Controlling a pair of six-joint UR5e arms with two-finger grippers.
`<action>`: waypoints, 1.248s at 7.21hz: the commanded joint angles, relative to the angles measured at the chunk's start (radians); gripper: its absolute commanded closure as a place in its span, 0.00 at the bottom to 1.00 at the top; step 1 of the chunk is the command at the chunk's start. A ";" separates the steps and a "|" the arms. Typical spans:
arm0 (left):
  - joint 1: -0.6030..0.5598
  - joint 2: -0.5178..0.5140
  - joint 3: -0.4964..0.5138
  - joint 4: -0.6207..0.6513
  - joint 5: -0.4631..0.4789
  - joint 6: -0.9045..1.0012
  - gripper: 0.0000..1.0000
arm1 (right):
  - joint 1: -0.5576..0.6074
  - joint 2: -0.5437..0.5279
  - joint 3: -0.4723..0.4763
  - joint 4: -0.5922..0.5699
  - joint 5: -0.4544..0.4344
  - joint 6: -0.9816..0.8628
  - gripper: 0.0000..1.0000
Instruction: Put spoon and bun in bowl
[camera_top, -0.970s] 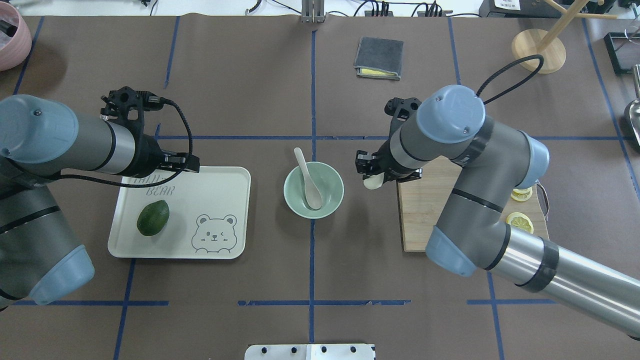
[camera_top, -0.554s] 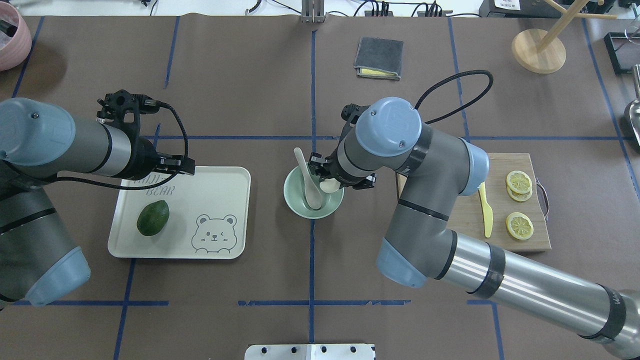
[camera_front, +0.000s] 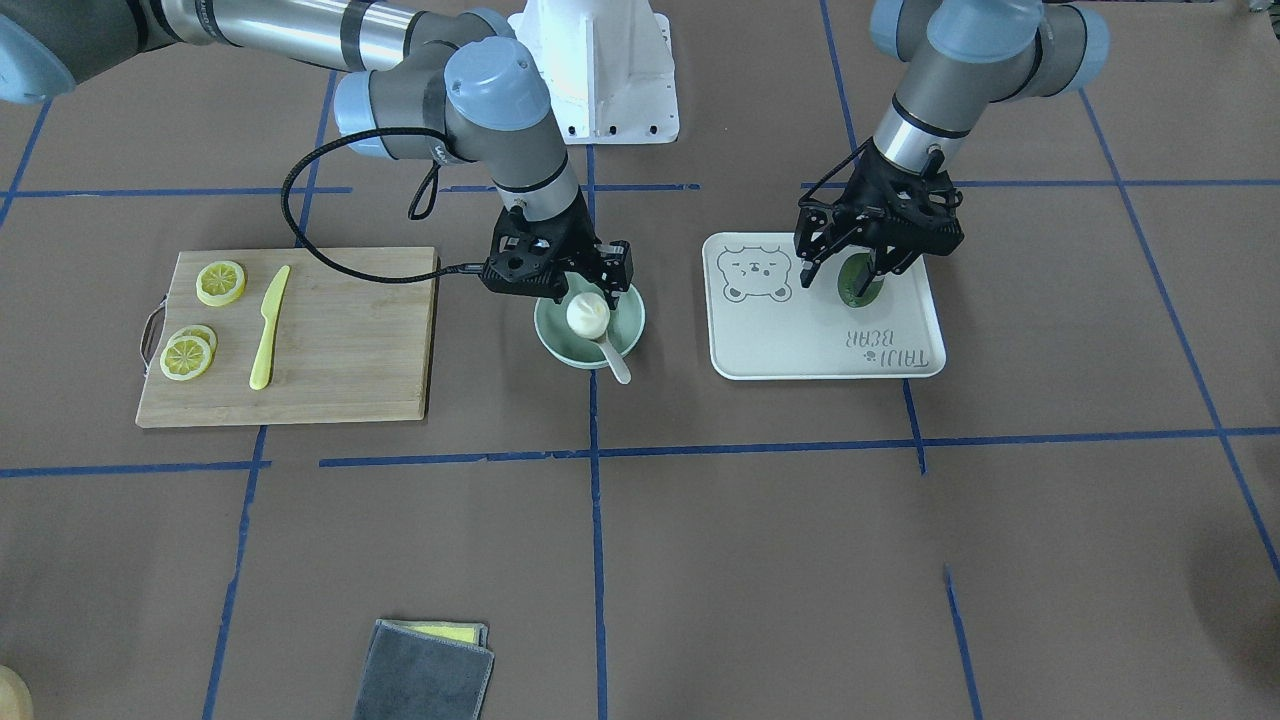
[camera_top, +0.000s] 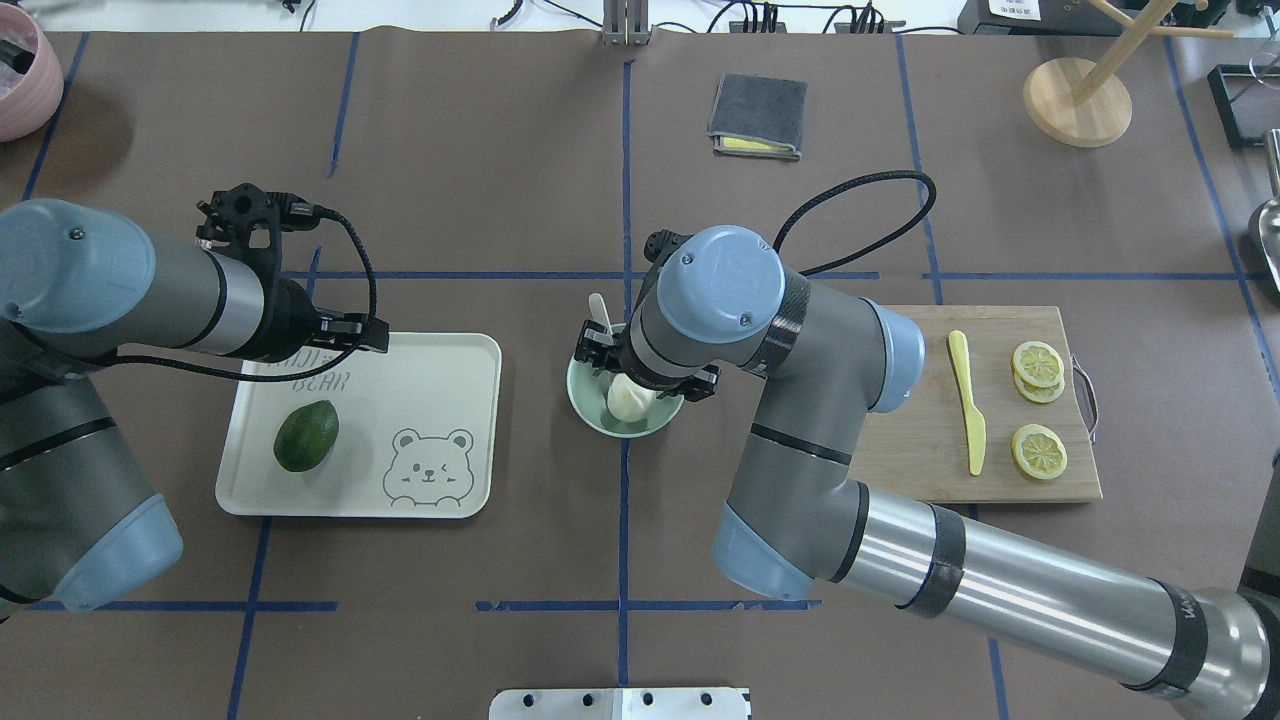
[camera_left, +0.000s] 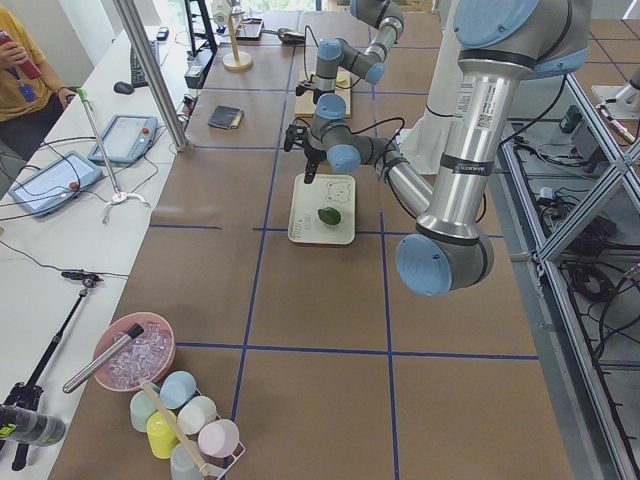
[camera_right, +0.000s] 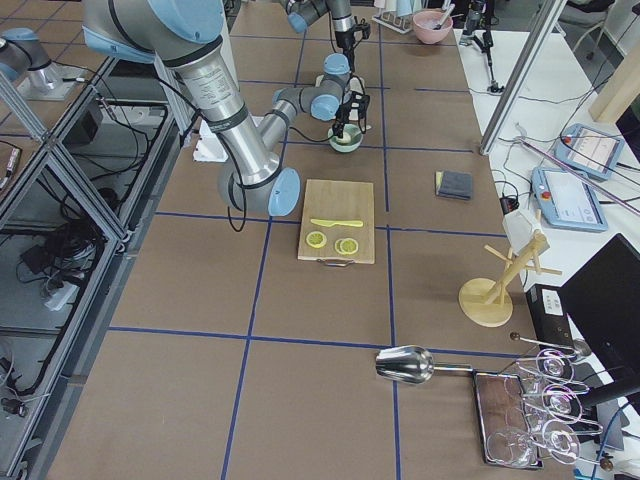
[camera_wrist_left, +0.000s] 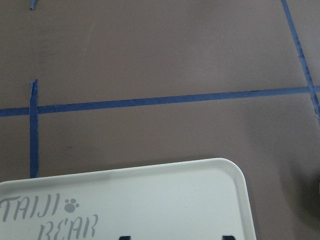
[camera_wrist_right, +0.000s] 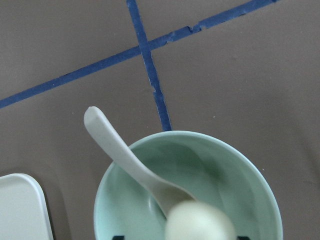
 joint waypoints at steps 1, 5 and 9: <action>-0.004 0.005 0.005 0.000 0.000 0.052 0.31 | -0.001 -0.008 0.008 0.001 -0.002 0.000 0.00; -0.094 0.157 -0.011 -0.095 -0.055 0.332 0.30 | 0.216 -0.372 0.282 -0.011 0.242 -0.242 0.00; -0.465 0.368 0.005 -0.114 -0.302 0.872 0.27 | 0.606 -0.718 0.295 -0.013 0.447 -0.938 0.00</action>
